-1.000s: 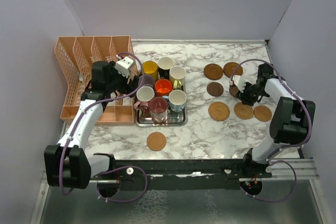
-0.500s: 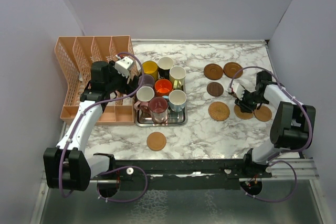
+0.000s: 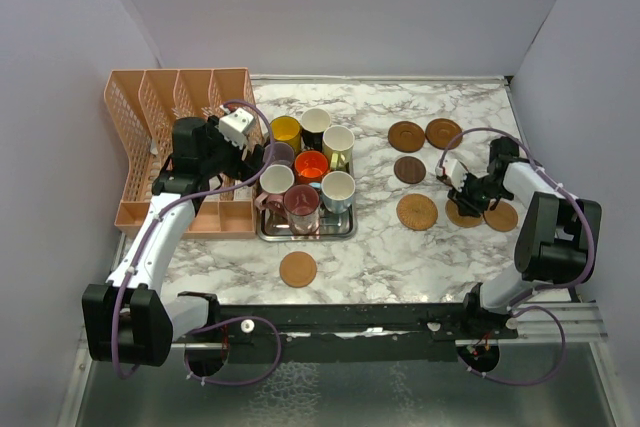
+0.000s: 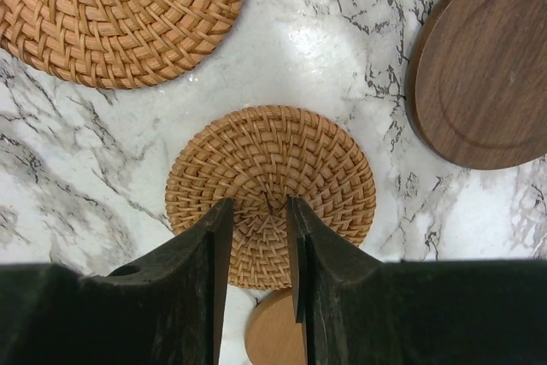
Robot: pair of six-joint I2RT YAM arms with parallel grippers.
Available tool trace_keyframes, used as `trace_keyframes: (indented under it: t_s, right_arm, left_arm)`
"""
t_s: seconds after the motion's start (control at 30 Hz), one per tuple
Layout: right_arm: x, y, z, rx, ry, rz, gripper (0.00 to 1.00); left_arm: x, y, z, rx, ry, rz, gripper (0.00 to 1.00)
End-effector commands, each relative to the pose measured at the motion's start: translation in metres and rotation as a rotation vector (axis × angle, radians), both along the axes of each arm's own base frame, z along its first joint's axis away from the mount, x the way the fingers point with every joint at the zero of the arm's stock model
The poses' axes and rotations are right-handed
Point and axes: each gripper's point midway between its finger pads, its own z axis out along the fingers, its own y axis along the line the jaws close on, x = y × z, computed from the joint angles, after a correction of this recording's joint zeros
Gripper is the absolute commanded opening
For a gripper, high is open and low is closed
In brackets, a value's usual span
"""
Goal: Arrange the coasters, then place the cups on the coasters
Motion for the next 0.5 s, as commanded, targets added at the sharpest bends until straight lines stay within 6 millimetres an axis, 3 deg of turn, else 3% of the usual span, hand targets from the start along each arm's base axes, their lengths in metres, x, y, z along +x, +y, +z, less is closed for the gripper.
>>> trace_keyframes:
  t_s: [0.0, 0.47]
  right_arm:
    - [0.003, 0.007, -0.011, 0.053, 0.009, -0.012, 0.31]
    - [0.015, 0.010, -0.009, 0.085, -0.004, -0.030, 0.31]
  left_arm:
    - [-0.004, -0.006, 0.007, -0.011, -0.027, -0.039, 0.99]
    - [-0.005, -0.007, 0.005, -0.012, -0.023, -0.040, 0.99]
